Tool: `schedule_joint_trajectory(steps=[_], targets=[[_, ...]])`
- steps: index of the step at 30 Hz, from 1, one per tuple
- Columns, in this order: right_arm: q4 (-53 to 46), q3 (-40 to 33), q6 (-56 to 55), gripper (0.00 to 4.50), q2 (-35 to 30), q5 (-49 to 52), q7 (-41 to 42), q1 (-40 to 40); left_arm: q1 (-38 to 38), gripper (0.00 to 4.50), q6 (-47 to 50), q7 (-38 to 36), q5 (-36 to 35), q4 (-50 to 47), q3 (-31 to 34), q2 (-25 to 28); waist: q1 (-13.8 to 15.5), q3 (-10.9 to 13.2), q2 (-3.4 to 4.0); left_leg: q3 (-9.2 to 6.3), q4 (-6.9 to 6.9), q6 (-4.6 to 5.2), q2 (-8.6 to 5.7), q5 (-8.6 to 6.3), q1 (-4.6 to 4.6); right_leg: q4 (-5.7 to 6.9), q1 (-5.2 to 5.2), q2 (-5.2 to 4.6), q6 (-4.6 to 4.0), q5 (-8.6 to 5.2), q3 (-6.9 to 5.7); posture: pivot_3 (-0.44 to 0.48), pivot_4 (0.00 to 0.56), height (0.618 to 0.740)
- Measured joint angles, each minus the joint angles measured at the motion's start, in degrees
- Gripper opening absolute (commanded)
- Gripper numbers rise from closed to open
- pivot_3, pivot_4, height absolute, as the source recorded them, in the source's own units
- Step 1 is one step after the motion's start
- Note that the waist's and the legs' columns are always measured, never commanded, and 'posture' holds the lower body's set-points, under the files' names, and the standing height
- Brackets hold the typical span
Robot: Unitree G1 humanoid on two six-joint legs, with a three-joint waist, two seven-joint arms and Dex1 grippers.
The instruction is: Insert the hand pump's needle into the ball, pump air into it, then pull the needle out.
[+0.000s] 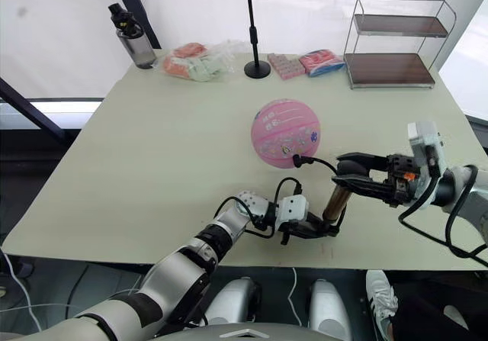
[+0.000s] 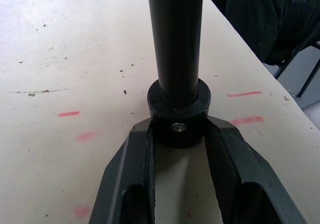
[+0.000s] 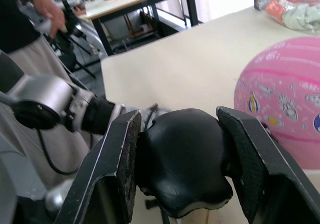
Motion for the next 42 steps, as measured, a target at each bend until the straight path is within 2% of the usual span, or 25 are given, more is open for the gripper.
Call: schedule_joint_trajectory(steps=[8, 10, 12, 19, 28, 42], targets=[[2.48, -3.68, 8.06, 1.92, -5.01, 9.68, -2.37, -10.2, 0.04, 1.16, -0.35, -0.02, -0.02, -0.03, 0.01, -0.01, 0.02, 0.05, 0.01, 0.0, 0.01, 0.0, 0.06, 0.0, -0.13, 0.0, -0.12, -0.03, 0.0, 0.0, -0.01, 0.0, 0.15, 0.74], [3.56, -3.82, 10.45, 1.92, -6.14, 11.25, -3.33, -12.45, 0.05, 1.16, -0.51, -0.11, -0.24, -0.13, 0.03, -0.03, 0.05, 0.06, 0.01, -0.04, 0.05, 0.0, 0.07, 0.0, -0.41, 0.02, -0.37, -0.02, -0.01, 0.01, -0.02, 0.0, 0.15, 0.74], [4.76, -3.82, 11.71, 1.92, -6.16, 12.13, -3.69, -13.23, 0.03, 1.16, -0.67, -0.27, -0.51, -0.24, 0.03, -0.1, 0.06, 0.07, 0.04, 0.01, 0.12, 0.0, 0.05, 0.02, -0.74, 0.11, -0.7, -0.04, 0.0, 0.03, 0.03, 0.0, 0.15, 0.74], [5.67, -3.81, 14.56, 1.92, -6.49, 12.32, -3.66, -14.74, 0.02, 1.16, -0.71, -0.31, -0.7, -0.22, 0.02, -0.16, 0.08, 0.1, 0.09, 0.04, 0.1, 0.0, 0.0, 0.01, -0.75, 0.11, -0.72, -0.06, 0.0, 0.03, 0.03, 0.0, 0.15, 0.74], [0.97, -3.22, 6.92, 1.92, -0.46, 5.35, -1.35, -4.74, 0.11, 1.16, -0.71, 0.29, -0.24, 0.05, -0.1, 0.24, -0.08, -0.14, -0.05, 0.03, 0.12, 0.0, -0.01, 0.01, -0.45, 0.12, -0.47, 0.05, 0.0, 0.02, 0.0, 0.0, 0.15, 0.74], [3.03, 8.46, -15.15, 1.92, 9.09, -15.38, 3.35, 7.52, 0.15, 1.16, -0.69, 0.53, 0.06, 0.44, -0.11, 0.21, -0.11, -0.42, -0.2, 0.01, 0.11, 0.0, -0.01, 0.01, -0.28, 0.12, -0.32, 0.14, 0.01, 0.01, 0.02, 0.0, 0.15, 0.74]])
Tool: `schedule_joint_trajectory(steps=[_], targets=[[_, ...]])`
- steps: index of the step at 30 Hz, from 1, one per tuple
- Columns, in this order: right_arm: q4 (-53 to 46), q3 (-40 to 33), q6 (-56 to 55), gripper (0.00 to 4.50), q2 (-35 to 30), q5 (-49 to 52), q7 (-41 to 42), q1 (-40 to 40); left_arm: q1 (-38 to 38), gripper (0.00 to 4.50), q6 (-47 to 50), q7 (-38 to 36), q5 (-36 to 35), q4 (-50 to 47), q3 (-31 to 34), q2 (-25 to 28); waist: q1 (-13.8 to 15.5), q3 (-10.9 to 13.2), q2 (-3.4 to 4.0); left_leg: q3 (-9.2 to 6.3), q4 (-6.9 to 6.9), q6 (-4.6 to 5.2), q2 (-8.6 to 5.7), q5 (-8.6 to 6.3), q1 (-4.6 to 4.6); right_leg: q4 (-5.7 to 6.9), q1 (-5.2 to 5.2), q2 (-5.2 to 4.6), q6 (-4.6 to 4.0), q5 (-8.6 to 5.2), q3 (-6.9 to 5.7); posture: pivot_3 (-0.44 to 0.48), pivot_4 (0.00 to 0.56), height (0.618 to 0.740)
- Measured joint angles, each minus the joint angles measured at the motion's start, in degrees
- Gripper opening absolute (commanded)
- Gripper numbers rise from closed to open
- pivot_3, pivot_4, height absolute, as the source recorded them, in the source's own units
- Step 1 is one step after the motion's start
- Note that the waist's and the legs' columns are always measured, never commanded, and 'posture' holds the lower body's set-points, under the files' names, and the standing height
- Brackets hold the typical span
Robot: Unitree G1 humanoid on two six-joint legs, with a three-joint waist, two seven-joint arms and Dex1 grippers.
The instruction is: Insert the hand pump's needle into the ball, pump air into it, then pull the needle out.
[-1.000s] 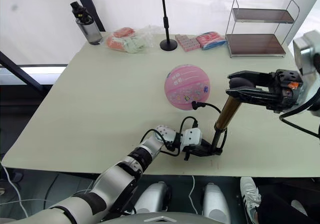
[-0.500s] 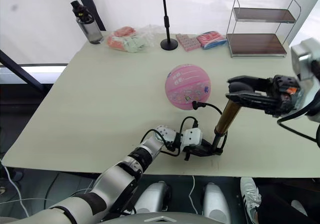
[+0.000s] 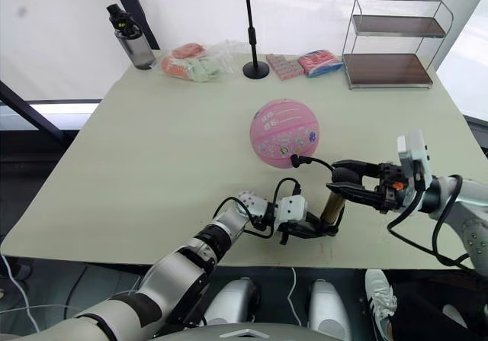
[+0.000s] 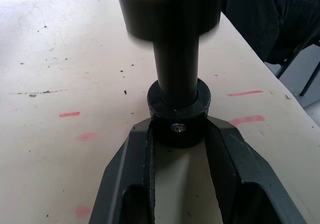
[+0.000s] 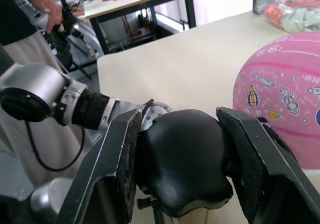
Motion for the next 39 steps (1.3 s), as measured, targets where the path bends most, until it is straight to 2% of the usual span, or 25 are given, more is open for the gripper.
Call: schedule_joint_trajectory(steps=[5, 11, 20, 22, 25, 28, 39], targets=[[1.04, 3.37, -6.91, 1.92, 1.13, -5.65, 1.22, 2.81, -0.05, 1.16, 0.01, 0.23, 0.13, 0.37, 0.0, -0.04, -0.05, 0.0, 0.01, 0.04, -0.06, 0.0, 0.0, -0.01, 0.36, -0.03, 0.33, 0.0, 0.01, -0.02, 0.03, 0.0, 0.15, 0.74], [0.53, 2.02, -4.55, 1.92, -0.06, -3.93, 1.8, 2.69, -0.07, 1.16, 0.02, 0.35, 0.24, 0.49, 0.01, -0.23, 0.08, 0.02, -0.02, 0.01, -0.09, 0.0, 0.01, -0.01, 0.44, -0.08, 0.45, -0.02, 0.0, -0.02, 0.02, 0.0, 0.15, 0.74], [-1.97, -6.8, 9.64, 1.92, -6.06, 11.53, 0.17, -6.26, -0.35, 1.16, 0.02, -0.09, 0.14, 0.46, 0.1, -0.38, 0.15, 0.23, 0.16, -0.03, -0.1, 0.0, -0.01, -0.01, 0.31, -0.11, 0.37, -0.1, 0.0, -0.02, -0.02, 0.0, 0.15, 0.74], [-2.07, -7.42, 10.05, 1.92, -6.32, 12.49, 0.02, -6.61, -0.36, 1.16, 0.02, -0.16, 0.14, 0.46, 0.1, -0.38, 0.16, 0.27, 0.11, -0.05, -0.1, 0.0, 0.0, -0.01, 0.31, -0.12, 0.37, -0.1, -0.01, -0.02, -0.04, 0.0, 0.15, 0.74], [-1.69, -10.55, 14.89, 1.92, -10.1, 18.1, -1.12, -10.93, -0.61, 1.16, 0.01, -0.27, 0.02, 0.4, 0.13, -0.42, 0.14, 0.47, 0.4, 0.03, -0.07, 0.0, 0.01, -0.01, 0.19, -0.12, 0.24, -0.18, 0.01, -0.01, 0.01, 0.0, 0.15, 0.74], [-1.2, -13.98, 19.25, 1.92, -13.16, 24.38, -2.31, -15.17, -0.66, 1.16, 0.01, -0.48, -0.06, 0.4, 0.14, -0.43, 0.18, 0.51, 0.34, -0.02, -0.07, 0.0, 0.04, -0.01, 0.13, -0.12, 0.21, -0.16, 0.0, 0.0, -0.03, 0.0, 0.15, 0.74], [1.76, -13.96, 27.64, 1.92, -16.06, 28.57, -5.64, -20.15, -1.14, 1.16, -0.02, -0.48, -0.77, 0.16, 0.17, -0.85, 0.23, 0.68, 0.43, 0.04, 0.01, 0.0, -0.03, 0.0, -0.5, -0.03, -0.41, -0.25, 0.02, 0.02, 0.01, 0.0, 0.15, 0.74]])
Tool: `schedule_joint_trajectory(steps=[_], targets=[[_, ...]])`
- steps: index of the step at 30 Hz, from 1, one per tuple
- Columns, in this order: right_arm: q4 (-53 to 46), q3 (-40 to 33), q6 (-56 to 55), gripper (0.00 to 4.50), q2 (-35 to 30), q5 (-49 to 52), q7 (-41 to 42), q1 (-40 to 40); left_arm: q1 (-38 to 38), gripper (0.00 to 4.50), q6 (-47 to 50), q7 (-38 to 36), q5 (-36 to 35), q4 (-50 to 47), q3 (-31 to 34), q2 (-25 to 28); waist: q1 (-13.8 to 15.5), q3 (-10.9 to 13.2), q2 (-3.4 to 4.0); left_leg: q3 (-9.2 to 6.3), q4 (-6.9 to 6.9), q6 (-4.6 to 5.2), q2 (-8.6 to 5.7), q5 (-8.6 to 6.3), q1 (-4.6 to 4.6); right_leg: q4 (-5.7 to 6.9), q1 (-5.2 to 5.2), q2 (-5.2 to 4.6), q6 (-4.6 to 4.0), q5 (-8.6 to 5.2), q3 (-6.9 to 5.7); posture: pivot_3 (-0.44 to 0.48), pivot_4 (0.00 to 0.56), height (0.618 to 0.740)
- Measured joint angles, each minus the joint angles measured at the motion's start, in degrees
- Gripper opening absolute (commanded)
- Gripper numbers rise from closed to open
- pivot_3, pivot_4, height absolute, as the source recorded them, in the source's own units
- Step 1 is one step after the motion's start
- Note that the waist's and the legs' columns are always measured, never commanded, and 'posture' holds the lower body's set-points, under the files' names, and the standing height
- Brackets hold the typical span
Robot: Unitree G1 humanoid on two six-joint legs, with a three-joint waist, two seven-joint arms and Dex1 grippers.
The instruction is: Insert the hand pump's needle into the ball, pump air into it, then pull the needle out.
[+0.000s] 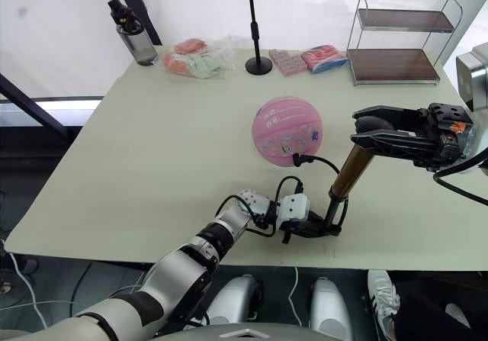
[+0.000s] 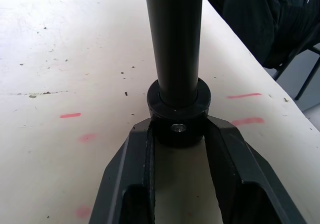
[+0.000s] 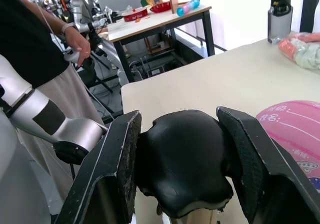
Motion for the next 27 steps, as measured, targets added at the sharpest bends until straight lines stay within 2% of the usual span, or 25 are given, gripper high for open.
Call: schedule_joint_trajectory(steps=[8, 13, 18, 19, 27], targets=[[-1.72, -0.28, -0.44, 1.92, -0.06, -1.5, 1.9, 0.98, 0.08, 1.16, 0.0, 0.2, 0.1, 0.14, -0.12, 0.02, -0.03, 0.02, 0.01, -0.02, -0.04, 0.0, -0.06, 0.0, 0.02, 0.0, 0.0, 0.04, 0.0, 0.0, -0.03, 0.0, 0.15, 0.74], [-5.82, 0.37, -9.25, 1.92, 1.23, -11.21, 6.35, 9.82, 0.17, 1.16, 0.05, 0.85, 0.48, 0.29, -0.16, 0.34, -0.12, -0.13, -0.17, -0.06, -0.01, 0.0, -0.03, 0.0, 0.21, 0.04, 0.16, 0.16, 0.0, -0.01, -0.03, 0.0, 0.15, 0.74], [-7.25, 3.44, -15.0, 1.92, 3.95, -16.49, 7.8, 14.88, 0.21, 1.16, 0.05, 1.09, 0.83, 0.33, -0.17, 0.38, -0.15, -0.23, -0.26, -0.06, 0.01, 0.0, 0.02, 0.0, 0.3, 0.04, 0.25, 0.22, -0.01, -0.01, -0.02, 0.0, 0.15, 0.74], [-7.45, 5.47, -17.45, 1.92, 5.59, -19.16, 7.79, 17.65, 0.27, 1.16, 0.05, 1.11, 0.88, 0.33, -0.18, 0.35, -0.12, -0.29, -0.35, -0.05, 0.01, 0.0, 0.01, 0.0, 0.3, 0.04, 0.25, 0.22, -0.01, -0.01, -0.02, 0.0, 0.15, 0.74], [-6.0, 14.26, -29.8, 1.92, 11.12, -31.63, 7.91, 24.99, 0.61, 1.16, 0.05, 1.54, 1.59, 0.45, -0.15, 0.39, -0.18, -0.61, -0.69, -0.09, -0.04, 0.0, 0.02, 0.0, 0.63, 0.0, 0.55, 0.26, -0.01, -0.03, -0.03, 0.0, 0.15, 0.74]])
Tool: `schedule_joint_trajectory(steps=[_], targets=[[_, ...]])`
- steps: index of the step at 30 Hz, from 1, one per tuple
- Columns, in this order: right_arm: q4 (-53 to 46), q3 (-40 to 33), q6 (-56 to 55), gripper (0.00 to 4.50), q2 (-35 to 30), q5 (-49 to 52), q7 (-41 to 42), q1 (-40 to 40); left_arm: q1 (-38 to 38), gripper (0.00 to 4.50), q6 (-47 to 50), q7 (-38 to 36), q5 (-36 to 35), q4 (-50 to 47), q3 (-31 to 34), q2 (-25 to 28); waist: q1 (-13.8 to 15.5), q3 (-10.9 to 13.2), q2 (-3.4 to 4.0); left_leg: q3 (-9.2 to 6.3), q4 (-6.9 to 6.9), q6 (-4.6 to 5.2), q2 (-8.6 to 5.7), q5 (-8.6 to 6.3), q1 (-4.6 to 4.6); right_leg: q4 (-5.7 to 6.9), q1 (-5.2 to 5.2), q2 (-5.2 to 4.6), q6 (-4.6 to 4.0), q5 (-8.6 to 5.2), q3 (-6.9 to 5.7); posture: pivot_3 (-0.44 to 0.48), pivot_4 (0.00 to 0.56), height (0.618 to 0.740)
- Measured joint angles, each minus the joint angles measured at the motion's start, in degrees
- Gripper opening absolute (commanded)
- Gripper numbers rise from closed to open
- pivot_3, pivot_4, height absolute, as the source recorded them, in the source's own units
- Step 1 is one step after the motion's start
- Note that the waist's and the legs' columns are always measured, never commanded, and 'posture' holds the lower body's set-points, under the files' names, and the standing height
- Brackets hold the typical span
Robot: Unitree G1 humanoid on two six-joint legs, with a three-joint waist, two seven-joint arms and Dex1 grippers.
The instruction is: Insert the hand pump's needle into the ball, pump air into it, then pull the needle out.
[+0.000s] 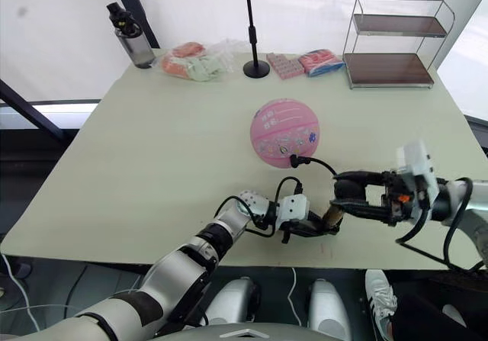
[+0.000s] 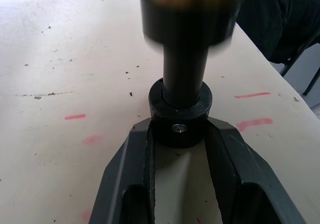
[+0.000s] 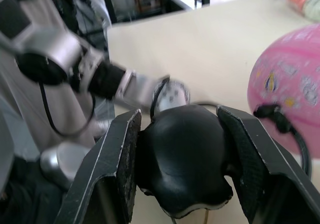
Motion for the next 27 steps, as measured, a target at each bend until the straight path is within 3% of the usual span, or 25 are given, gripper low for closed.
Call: schedule_joint_trajectory(steps=[6, 10, 17, 27], targets=[[3.24, 4.35, -9.55, 1.92, 3.49, -5.32, 0.26, 0.69, -0.03, 1.16, 0.09, 0.28, 0.32, 0.43, 0.04, 0.01, -0.08, -0.03, -0.07, 0.02, -0.12, 0.0, 0.03, -0.01, 0.48, -0.07, 0.45, 0.0, 0.0, -0.03, 0.01, 0.0, 0.15, 0.74], [3.47, 4.42, -10.2, 1.92, 3.24, -5.17, 0.58, 0.7, -0.03, 1.16, 0.09, 0.33, 0.33, 0.49, 0.04, 0.01, -0.1, -0.08, -0.14, 0.02, -0.12, 0.0, 0.05, -0.01, 0.5, -0.08, 0.48, 0.0, -0.01, -0.02, 0.01, 0.0, 0.15, 0.74], [2.69, 0.98, 0.07, 1.92, -1.03, 1.63, 0.31, -2.6, -0.09, 1.16, 0.08, 0.06, 0.13, 0.33, 0.14, -0.33, 0.12, 0.07, 0.01, 0.01, -0.11, 0.0, 0.04, -0.01, 0.28, -0.1, 0.31, -0.07, -0.02, -0.01, 0.0, 0.0, 0.15, 0.74], [0.83, -7.79, 13.54, 1.92, -7.29, 16.66, -1.5, -13.45, -0.39, 1.16, 0.07, -0.26, -0.13, 0.27, 0.19, -0.31, 0.11, 0.35, 0.27, 0.01, -0.1, 0.0, 0.06, -0.01, 0.17, -0.11, 0.21, -0.13, -0.01, -0.01, 0.0, 0.0, 0.15, 0.74]])
